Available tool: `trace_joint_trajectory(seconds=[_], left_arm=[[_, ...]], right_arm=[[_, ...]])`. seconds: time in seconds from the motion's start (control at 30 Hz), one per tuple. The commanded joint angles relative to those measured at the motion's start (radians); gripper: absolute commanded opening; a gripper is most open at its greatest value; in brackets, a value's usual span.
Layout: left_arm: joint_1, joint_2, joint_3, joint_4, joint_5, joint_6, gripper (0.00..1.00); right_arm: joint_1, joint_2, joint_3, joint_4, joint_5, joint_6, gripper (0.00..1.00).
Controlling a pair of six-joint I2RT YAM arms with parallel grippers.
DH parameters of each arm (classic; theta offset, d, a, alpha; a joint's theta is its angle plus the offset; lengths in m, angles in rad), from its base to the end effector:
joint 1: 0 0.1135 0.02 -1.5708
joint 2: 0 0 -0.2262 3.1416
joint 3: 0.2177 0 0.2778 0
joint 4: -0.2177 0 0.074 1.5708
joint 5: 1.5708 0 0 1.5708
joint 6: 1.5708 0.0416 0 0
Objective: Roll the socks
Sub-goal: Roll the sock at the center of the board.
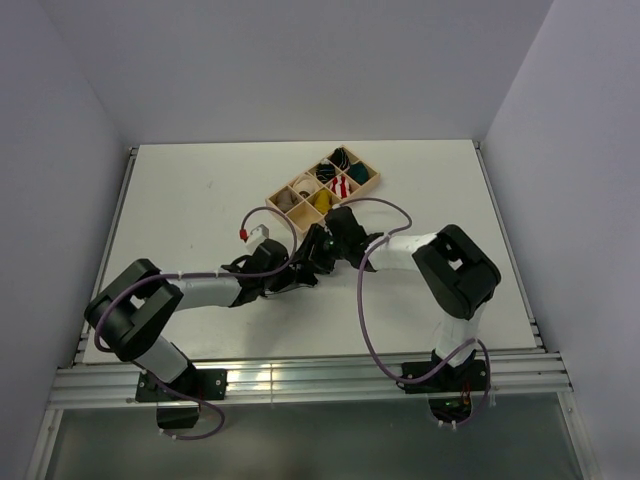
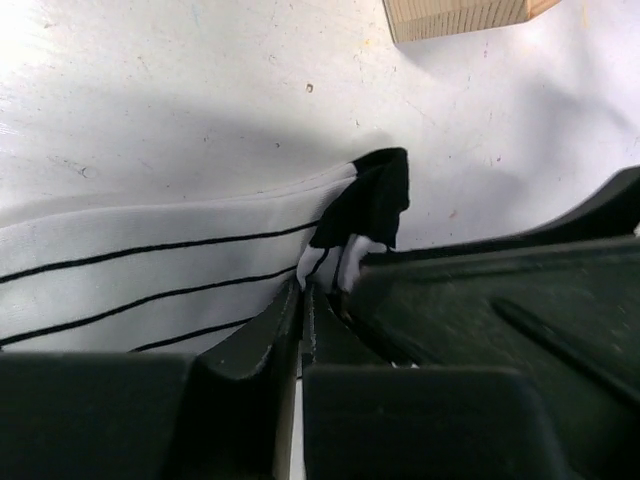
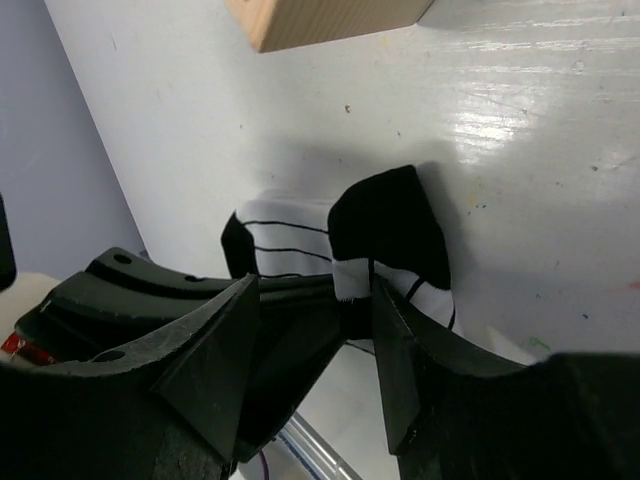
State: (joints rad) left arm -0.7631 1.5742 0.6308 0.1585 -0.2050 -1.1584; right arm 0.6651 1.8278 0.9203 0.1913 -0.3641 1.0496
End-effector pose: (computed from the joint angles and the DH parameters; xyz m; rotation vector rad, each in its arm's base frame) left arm 0.2297 -0.2080 0.0742 -0.5822 2.3765 -0.6865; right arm 0.2874 0.2443 0.0814 0.2810 2.5766 1.2004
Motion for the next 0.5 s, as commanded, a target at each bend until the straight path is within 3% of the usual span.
trace_joint_trajectory(seconds=[0.0,0.23,0.47], left_arm=[[-0.007,0.037,-0.009,-0.048,-0.037,-0.021,0.07],[-0.005,0.032,0.007,-0.071,-0.05,0.037,0.06],[-0.007,0.044,0.026,-0.067,-0.028,0.078,0.06]], right_arm=[[0.008,-0.088,0.002,-0.039,0.013,-0.062,0.56],[-0.005,-0.195,0.02,-0.177,0.077,-0.221,0.53],[-0.058,-0.222,-0.044,-0.13,0.001,-0.306,0.49]])
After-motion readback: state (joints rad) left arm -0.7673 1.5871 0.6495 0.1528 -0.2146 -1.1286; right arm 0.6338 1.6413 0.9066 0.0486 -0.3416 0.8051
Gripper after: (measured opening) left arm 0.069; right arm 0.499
